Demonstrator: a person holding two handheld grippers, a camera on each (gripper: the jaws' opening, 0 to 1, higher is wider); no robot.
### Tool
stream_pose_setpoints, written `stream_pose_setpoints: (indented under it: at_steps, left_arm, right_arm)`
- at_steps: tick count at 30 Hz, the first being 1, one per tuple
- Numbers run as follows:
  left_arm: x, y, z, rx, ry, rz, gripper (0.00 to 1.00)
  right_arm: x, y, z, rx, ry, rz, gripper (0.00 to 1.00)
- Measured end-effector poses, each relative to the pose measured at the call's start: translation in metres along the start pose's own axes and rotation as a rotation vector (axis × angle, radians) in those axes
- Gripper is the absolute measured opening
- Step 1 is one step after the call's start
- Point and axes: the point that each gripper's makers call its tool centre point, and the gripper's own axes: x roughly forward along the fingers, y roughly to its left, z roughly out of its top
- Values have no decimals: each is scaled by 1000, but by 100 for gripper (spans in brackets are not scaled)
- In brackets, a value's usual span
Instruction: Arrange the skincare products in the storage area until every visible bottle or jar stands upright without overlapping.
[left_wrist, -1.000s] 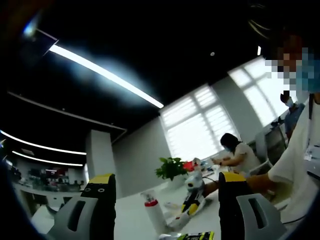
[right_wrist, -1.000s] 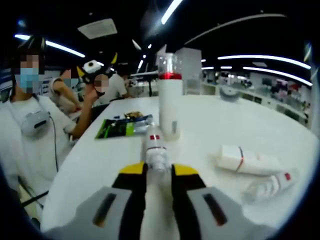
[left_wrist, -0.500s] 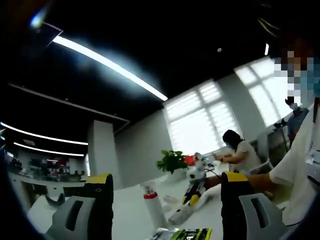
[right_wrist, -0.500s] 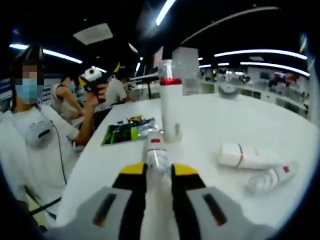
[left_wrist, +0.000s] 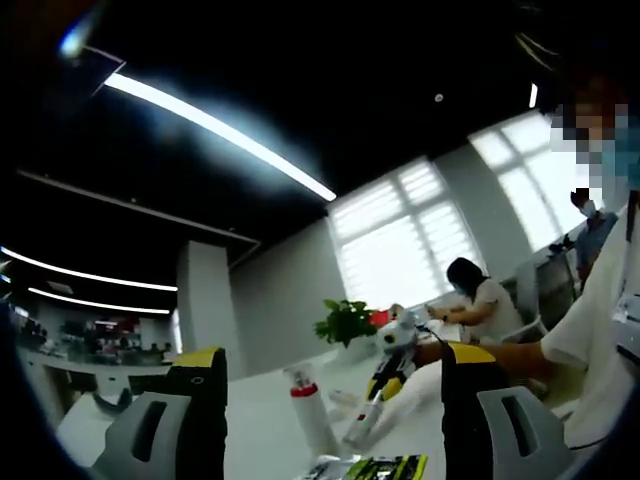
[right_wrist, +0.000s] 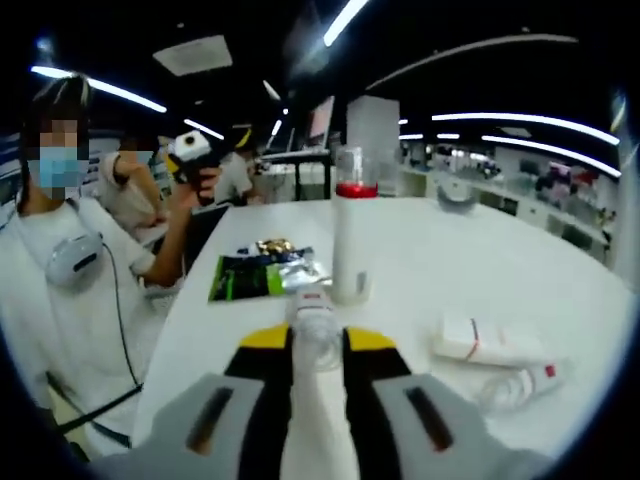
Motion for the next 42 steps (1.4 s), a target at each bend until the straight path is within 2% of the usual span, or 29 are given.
stream_pose_setpoints:
  at_steps: [5, 14, 19, 25, 33, 42]
  left_arm:
    - [0, 1, 0, 3, 1, 3, 90]
    - [-2, 1, 2, 8, -3, 1, 90]
    - [-1, 3, 0, 10, 2, 6, 90]
    - [-1, 3, 1, 9, 2, 9, 90]
    - [-3, 5, 3, 16, -3, 14, 90]
    - [-4, 4, 3, 20, -1, 13, 89]
  right_arm:
    - [1, 11, 16, -48, 3, 2, 18]
    - [2, 11, 24, -76, 28, -7, 17]
    - [4, 8, 28, -80, 63, -22, 18]
    - [7, 7, 33, -131, 122, -36, 18]
    - [11, 2, 43, -159, 153, -21, 18]
    - [26, 15, 56, -211, 180, 17, 18]
